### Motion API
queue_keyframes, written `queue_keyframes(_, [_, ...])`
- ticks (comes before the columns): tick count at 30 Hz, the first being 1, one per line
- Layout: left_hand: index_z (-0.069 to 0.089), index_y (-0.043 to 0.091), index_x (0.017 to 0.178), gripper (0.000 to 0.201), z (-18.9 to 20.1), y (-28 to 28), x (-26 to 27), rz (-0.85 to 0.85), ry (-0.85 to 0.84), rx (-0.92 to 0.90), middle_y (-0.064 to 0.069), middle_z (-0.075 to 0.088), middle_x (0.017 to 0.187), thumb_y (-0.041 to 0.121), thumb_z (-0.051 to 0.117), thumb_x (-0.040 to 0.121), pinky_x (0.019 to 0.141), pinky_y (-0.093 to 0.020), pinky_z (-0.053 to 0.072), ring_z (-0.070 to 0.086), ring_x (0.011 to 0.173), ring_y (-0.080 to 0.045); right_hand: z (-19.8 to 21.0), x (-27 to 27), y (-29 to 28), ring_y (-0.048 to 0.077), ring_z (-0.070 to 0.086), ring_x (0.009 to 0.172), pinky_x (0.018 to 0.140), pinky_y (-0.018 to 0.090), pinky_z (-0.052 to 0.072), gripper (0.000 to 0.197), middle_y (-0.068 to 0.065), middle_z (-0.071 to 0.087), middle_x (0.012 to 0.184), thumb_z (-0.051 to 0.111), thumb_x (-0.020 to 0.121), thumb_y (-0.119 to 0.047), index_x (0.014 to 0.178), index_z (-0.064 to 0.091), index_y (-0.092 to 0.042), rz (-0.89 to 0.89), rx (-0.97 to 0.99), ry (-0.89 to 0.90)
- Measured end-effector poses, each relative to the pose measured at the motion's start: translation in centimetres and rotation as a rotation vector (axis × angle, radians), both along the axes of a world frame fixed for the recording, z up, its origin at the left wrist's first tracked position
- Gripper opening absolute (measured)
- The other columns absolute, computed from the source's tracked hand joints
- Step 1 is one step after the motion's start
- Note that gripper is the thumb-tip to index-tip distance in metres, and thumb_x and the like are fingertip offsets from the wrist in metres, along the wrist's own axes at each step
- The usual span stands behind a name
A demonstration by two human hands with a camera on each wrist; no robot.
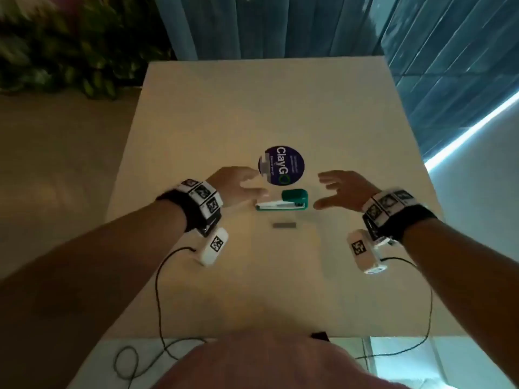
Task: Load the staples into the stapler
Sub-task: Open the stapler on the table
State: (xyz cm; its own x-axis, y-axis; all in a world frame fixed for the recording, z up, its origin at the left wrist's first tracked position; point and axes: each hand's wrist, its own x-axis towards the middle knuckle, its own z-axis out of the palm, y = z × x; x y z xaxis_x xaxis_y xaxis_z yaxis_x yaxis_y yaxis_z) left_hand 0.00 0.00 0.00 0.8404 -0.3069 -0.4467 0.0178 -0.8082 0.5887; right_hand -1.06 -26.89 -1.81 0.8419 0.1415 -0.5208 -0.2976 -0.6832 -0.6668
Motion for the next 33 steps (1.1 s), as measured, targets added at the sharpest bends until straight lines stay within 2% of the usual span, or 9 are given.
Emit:
queue_keyframes(4, [0.039,0.018,0.137,0.082,-1.2,-3.6,0.1,-0.119,-0.002,0.032,-0.005,0.046,0.144,0.051,0.073,0.070,0.105,-0.030,0.034,0.045,0.130,-0.022,-1.8,0.2,2.8,0.024,0.052,0.119,0.100,0.035,0.043,0.084,0.008,0.053,0.134,0.086,0.059,-0.016,0.132,0.045,-0.012,0.059,-0.087,0.029])
queue_keyframes(7, [0.048,0.011,0.129,0.072,-1.9,-5.8,-0.1,-0.210,-0.032,0.037,-0.012,0.055,0.134,0.040,0.076,0.070,0.104,-0.038,0.042,0.053,0.121,-0.028,-3.3,0.3,3.8,0.026,0.054,0.114,0.101,0.038,0.045,0.082,0.009,0.054,0.129,0.088,0.055,-0.024,0.125,0.048,-0.016,0.156,-0.244,-0.052])
queue_keyframes(10, [0.064,0.014,0.096,0.040,-2.4,-7.2,-0.1,-0.239,-0.083,0.047,-0.008,0.069,0.095,0.034,0.076,0.064,0.080,-0.042,0.055,0.065,0.085,-0.027,-3.7,0.5,4.4,0.028,0.056,0.110,0.097,0.038,0.047,0.073,0.010,0.055,0.123,0.087,0.055,-0.023,0.119,0.052,-0.014,0.154,-0.287,-0.090])
queue_keyframes(12, [0.064,0.018,0.092,0.034,-2.9,-7.7,-0.1,-0.255,-0.112,0.075,-0.003,0.066,0.088,0.033,0.074,0.063,0.071,-0.036,0.053,0.063,0.079,-0.025,-4.1,0.5,4.5,0.029,0.056,0.108,0.094,0.036,0.046,0.065,0.012,0.057,0.120,0.085,0.058,-0.020,0.115,0.055,-0.013,0.145,-0.309,-0.115])
queue_keyframes(14, [0.064,0.017,0.095,0.032,-3.2,-8.0,0.0,-0.273,-0.148,0.090,-0.006,0.064,0.092,0.029,0.072,0.067,0.069,-0.033,0.048,0.062,0.082,-0.026,-4.3,0.5,4.5,0.030,0.056,0.106,0.088,0.034,0.044,0.058,0.012,0.058,0.116,0.084,0.060,-0.018,0.112,0.058,-0.013,0.103,-0.313,-0.127])
queue_keyframes(17, [0.062,0.013,0.101,0.029,-3.6,-8.2,0.4,-0.292,-0.181,0.113,-0.010,0.065,0.099,0.024,0.067,0.075,0.072,-0.033,0.044,0.061,0.090,-0.028,-4.5,0.6,4.4,0.031,0.056,0.104,0.085,0.033,0.043,0.055,0.013,0.059,0.112,0.083,0.060,-0.019,0.110,0.060,-0.014,0.113,-0.329,-0.124])
queue_keyframes(23, [0.058,0.015,0.111,0.039,-2.1,-7.1,0.6,-0.313,-0.212,0.070,-0.007,0.063,0.112,0.031,0.068,0.077,0.083,-0.037,0.048,0.058,0.099,-0.026,-4.4,0.6,4.3,0.028,0.058,0.097,0.078,0.031,0.044,0.045,0.012,0.061,0.105,0.081,0.061,-0.017,0.102,0.063,-0.011,0.134,-0.326,-0.144])
queue_keyframes(27, [0.061,0.016,0.104,0.036,0.3,-4.6,0.5,-0.254,-0.268,-0.003,-0.004,0.067,0.100,0.028,0.072,0.071,0.075,-0.033,0.048,0.061,0.087,-0.022,-4.5,0.4,4.4,0.020,0.057,0.085,0.074,0.026,0.043,0.038,0.007,0.063,0.099,0.080,0.060,-0.012,0.096,0.065,-0.013,0.095,-0.271,-0.152])
queue_keyframes(33, [0.063,0.019,0.092,0.030,1.6,2.5,0.5,-0.113,-0.271,-0.055,0.000,0.070,0.089,0.019,0.077,0.065,0.084,-0.038,0.056,0.066,0.082,-0.015,-4.5,0.4,4.4,0.015,0.053,0.085,0.077,0.026,0.046,0.040,0.006,0.062,0.102,0.080,0.062,-0.010,0.099,0.066,-0.014,0.104,-0.255,-0.152])
